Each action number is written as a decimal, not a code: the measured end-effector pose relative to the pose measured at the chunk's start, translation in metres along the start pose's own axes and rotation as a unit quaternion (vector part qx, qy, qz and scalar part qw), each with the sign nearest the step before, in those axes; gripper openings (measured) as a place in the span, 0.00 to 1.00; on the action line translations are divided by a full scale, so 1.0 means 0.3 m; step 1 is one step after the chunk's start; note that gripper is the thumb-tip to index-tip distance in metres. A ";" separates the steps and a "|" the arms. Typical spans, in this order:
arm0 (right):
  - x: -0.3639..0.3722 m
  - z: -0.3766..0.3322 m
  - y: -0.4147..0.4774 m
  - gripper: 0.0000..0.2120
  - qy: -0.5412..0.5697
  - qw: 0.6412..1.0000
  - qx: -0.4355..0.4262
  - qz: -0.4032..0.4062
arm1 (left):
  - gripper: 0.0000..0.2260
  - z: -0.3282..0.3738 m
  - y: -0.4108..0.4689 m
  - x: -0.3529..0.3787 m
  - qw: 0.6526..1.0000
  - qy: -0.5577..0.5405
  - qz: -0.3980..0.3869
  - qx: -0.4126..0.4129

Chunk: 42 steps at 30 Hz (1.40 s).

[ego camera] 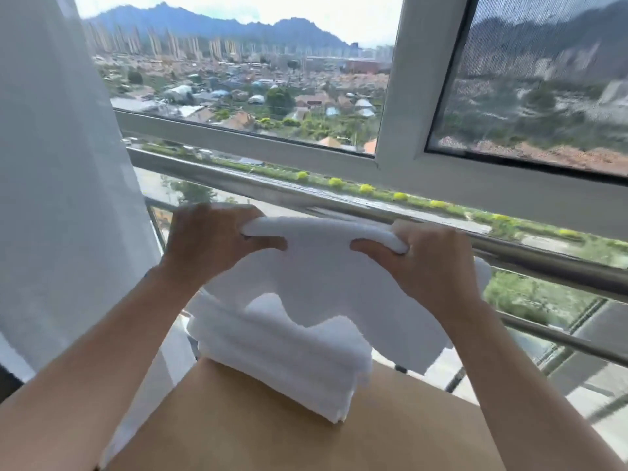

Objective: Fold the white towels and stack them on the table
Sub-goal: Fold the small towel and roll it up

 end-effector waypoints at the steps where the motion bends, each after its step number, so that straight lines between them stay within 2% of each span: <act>1: 0.055 -0.019 0.035 0.31 -0.006 1.000 0.006 -0.015 | 0.30 -0.060 0.037 0.050 1.000 0.005 -0.023 0.009; 5: 0.279 -0.050 0.123 0.30 -0.012 0.997 0.049 -0.054 | 0.32 -0.238 0.153 0.234 0.994 -0.015 -0.064 0.090; 11: 0.271 -0.091 0.288 0.28 -0.130 0.989 0.002 0.072 | 0.25 -0.312 0.327 0.288 0.972 -0.033 -0.013 0.233; 13: 0.281 -0.125 0.255 0.29 -0.142 0.986 -0.013 0.088 | 0.23 -0.326 0.270 0.306 0.960 -0.061 -0.003 0.275; 16: 0.371 -0.219 0.077 0.27 -0.088 0.994 -0.022 0.063 | 0.26 -0.365 0.064 0.375 0.948 -0.114 -0.043 0.293; 19: 0.490 -0.296 -0.119 0.29 -0.069 0.998 -0.004 -0.007 | 0.32 -0.398 -0.156 0.468 0.944 -0.136 -0.133 0.268; 21: 0.526 -0.315 -0.195 0.28 -0.064 0.997 0.022 -0.029 | 0.32 -0.407 -0.242 0.513 0.941 -0.139 -0.188 0.246; 26: 0.515 -0.333 -0.230 0.28 -0.048 0.996 0.053 -0.054 | 0.38 -0.450 -0.259 0.537 0.953 -0.130 -0.236 0.139; 30: 0.542 -0.309 -0.214 0.28 -0.043 0.985 0.099 -0.134 | 0.43 -0.502 -0.280 0.604 0.941 -0.094 -0.324 0.038; 32: 0.577 -0.278 -0.222 0.30 -0.043 0.971 0.138 -0.188 | 0.44 -0.507 -0.274 0.620 0.934 -0.095 -0.343 0.015; 35: 0.617 -0.261 -0.256 0.32 -0.047 0.950 0.172 -0.256 | 0.41 -0.512 -0.284 0.643 0.922 -0.098 -0.375 -0.002; 39: 0.604 -0.213 -0.244 0.35 -0.063 0.930 0.229 -0.281 | 0.40 -0.545 -0.273 0.648 0.908 -0.108 -0.400 -0.052; 42: 0.608 -0.172 -0.223 0.27 -0.084 0.912 0.264 -0.302 | 0.33 -0.482 -0.239 0.653 0.910 -0.127 -0.393 -0.035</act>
Point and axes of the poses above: each hand's wrist, its own y-axis towards the middle knuckle, its own x-axis out of the palm, z = x × y, the point moved 10 cm from there along y, towards the middle knuckle, and after that the axes turned 8 degrees about -y, right-handed, at the moved point
